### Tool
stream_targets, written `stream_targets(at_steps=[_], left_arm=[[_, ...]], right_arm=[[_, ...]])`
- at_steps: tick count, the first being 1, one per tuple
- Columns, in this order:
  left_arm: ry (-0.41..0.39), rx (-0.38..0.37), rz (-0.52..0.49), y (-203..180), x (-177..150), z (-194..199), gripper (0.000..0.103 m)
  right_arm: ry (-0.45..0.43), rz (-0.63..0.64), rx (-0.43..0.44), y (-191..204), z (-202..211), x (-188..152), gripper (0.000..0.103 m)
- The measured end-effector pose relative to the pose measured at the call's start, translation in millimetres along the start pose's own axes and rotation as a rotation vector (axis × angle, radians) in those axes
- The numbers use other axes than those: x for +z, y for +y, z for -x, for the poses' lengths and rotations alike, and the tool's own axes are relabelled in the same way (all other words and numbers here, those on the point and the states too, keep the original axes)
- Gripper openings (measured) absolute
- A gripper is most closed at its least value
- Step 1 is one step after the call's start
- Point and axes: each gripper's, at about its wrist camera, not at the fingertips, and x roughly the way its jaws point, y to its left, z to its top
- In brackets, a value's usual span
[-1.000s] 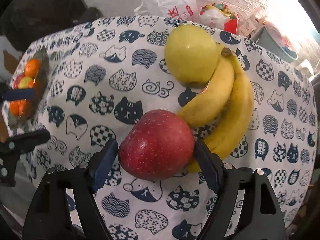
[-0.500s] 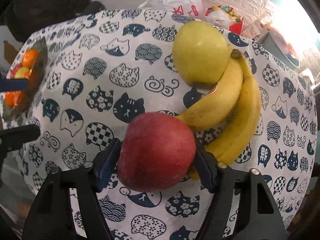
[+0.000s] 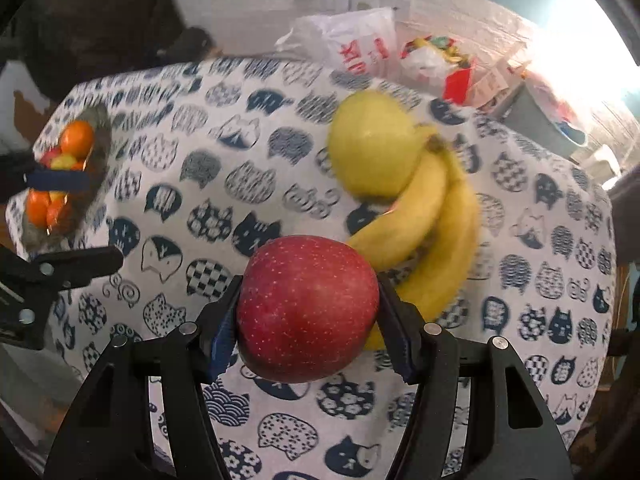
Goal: Organize fruits
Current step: 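Grasp the yellow-green pear with the left gripper while the right gripper holds the apple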
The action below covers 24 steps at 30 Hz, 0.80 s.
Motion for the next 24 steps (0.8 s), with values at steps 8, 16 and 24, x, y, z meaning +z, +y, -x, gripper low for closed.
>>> stream_targets(at_steps=[8, 16, 24], left_arm=[[-0.014, -0.057, 0.07, -5.9, 31.0, -10.0, 0.086], [-0.02, -0.123, 0.144, -23.8, 75.6, -26.9, 0.087], [0.0, -0.15, 0.166, -56.9, 114.9, -52.5, 0.09]], right_arm=[[-0.068, -0.078, -0.063, -41.9, 24.6, 12.6, 0.063], [-0.097, -0.133, -0.12, -81.4, 30.3, 19.6, 0.063], [-0.087, -0.181, -0.119, -104.6, 20.1, 20.1, 0.063]])
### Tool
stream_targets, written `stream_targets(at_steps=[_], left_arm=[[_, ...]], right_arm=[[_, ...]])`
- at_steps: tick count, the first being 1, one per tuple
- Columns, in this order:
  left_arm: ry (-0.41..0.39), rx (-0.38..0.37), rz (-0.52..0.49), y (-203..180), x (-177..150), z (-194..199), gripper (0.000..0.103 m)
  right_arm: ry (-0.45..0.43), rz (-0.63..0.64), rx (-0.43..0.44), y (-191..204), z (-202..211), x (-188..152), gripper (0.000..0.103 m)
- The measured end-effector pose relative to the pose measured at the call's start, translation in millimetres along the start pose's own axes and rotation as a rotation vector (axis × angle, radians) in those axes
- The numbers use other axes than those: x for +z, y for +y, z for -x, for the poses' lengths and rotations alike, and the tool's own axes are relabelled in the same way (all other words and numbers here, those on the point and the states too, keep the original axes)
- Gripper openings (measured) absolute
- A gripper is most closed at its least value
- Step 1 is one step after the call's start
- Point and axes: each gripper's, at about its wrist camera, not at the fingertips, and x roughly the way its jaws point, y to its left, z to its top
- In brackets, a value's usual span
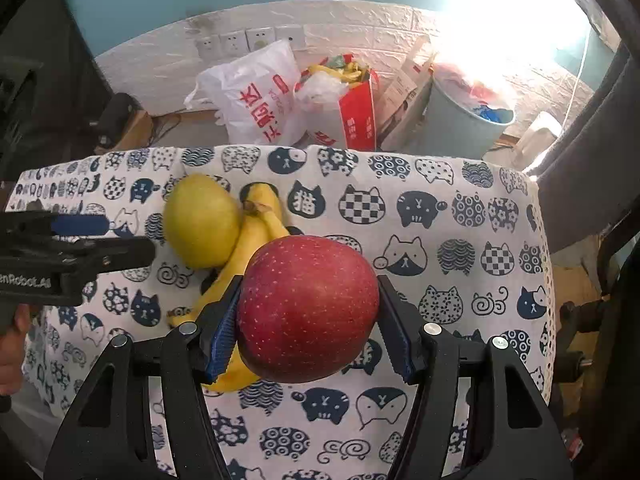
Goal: Organize fruits
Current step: 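Grasp the yellow-green pear with the left gripper while the right gripper holds the apple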
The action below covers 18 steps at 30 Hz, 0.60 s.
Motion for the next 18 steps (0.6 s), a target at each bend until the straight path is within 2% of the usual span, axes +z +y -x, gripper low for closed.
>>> stream_targets(at_steps=[5, 8, 18], left_arm=[[0.019, 0.014, 0.004, -10.4, 10.5, -19.8, 0.09], [0.021, -0.01, 0.041, -10.7, 16.5, -27.0, 0.09], [0.01, 0.005, 0.047, -11.3, 24.9, -48.0, 0.09]], right_arm=[[0.019, -0.05, 0.001, -16.4, -9.3, -2.3, 0.063], [0.022, -0.066, 0.006, -20.5, -11.5, -3.1, 0.063], [0.027, -0.07, 0.009, -18.4, -14.3, -4.5, 0.063]])
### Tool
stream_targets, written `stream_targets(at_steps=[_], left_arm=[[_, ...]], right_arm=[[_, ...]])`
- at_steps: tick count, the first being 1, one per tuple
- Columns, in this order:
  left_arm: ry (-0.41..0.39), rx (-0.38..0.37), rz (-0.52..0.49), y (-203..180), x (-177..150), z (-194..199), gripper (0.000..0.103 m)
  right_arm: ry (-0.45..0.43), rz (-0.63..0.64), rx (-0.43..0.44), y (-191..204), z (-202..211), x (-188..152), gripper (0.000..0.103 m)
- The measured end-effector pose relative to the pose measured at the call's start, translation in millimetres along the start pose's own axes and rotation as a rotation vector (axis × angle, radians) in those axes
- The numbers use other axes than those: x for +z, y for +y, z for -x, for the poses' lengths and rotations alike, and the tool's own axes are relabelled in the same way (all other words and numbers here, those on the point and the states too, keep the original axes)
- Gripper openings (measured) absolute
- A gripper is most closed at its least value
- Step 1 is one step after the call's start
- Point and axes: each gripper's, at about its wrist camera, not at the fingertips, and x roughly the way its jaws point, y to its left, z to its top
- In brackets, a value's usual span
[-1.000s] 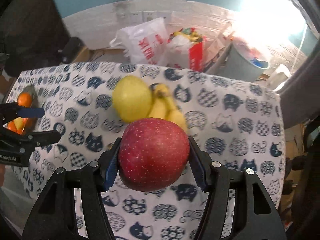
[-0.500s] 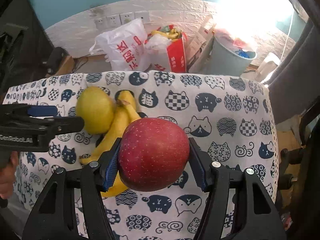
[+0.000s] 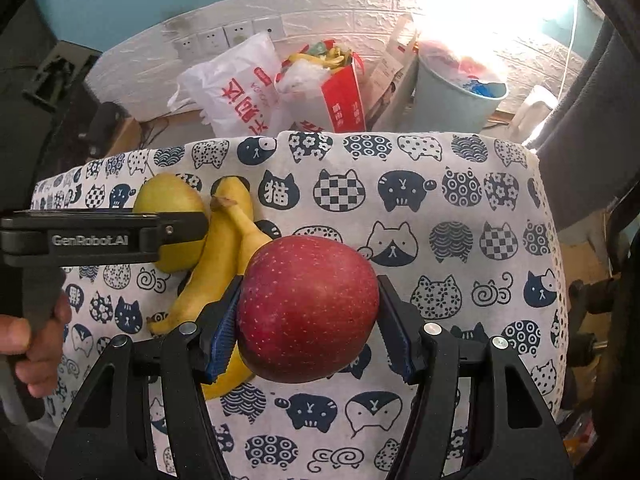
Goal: Organize fruits
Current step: 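Grasp the yellow-green pear with the left gripper while the right gripper holds the apple, then lift the pear and red apple and carry both toward the green plate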
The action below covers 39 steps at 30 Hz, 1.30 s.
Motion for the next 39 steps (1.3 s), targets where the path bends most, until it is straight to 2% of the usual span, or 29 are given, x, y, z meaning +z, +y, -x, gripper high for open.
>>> stream_targets(at_steps=[3, 6, 24, 39], left_arm=[[-0.013, -0.013, 0.008, 2.8, 1.2, -2.4, 0.088], [-0.008, -0.023, -0.009, 2.3, 1.3, -4.8, 0.073], [-0.038, 0.061, -0.137, -7.4, -19.3, 5.9, 0.073], [-0.093, 0.078, -0.16, 13.7, -53.4, 65.7, 0.073]], right_arm=[[0.003, -0.005, -0.002, -0.3, -1.6, 0.8, 0.063], [0.004, 0.001, -0.004, 0.0, -3.1, 2.3, 0.063], [-0.016, 0.017, -0.027, 11.6, -6.3, 12.3, 0.063], [-0.065, 0.061, 0.02, 41.2, 16.3, 20.0, 0.063]])
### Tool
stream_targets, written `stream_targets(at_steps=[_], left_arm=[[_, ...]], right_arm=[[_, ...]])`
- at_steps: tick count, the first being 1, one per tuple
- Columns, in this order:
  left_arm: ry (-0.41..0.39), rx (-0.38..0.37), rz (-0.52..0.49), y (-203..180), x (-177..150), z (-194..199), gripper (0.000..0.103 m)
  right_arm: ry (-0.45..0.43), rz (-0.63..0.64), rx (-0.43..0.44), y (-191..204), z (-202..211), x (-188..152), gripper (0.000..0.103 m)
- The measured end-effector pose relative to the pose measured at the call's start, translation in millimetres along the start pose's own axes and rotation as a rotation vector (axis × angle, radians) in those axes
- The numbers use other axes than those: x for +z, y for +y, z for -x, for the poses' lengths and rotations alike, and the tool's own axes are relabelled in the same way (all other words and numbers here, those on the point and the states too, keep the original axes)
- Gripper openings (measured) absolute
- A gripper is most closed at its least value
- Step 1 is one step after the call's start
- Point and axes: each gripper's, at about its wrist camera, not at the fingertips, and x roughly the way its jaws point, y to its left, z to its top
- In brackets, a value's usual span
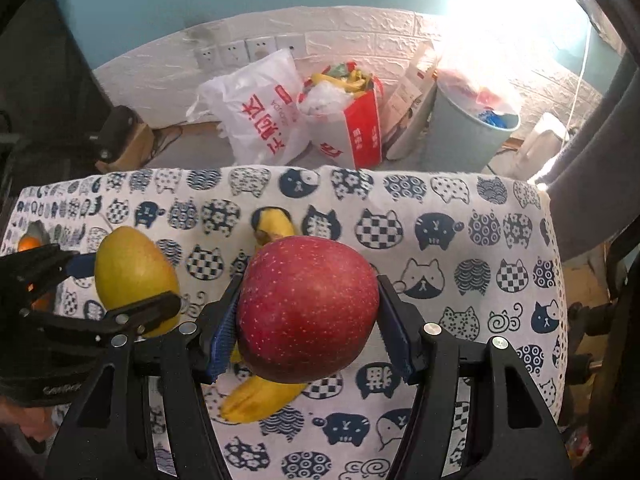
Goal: Organize fruits
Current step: 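Lift the pear and red apple and carry both toward the green plate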
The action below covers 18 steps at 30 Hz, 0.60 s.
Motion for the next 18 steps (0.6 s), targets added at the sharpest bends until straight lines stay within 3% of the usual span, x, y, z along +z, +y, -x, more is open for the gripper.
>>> stream_targets(at_steps=[18], left_arm=[[-0.045, 0.03, 0.093, 71.7, -57.6, 66.3, 0.073]], right_arm=[[-0.008, 0.095, 0.128, 73.9, 13.4, 4.8, 0.063]])
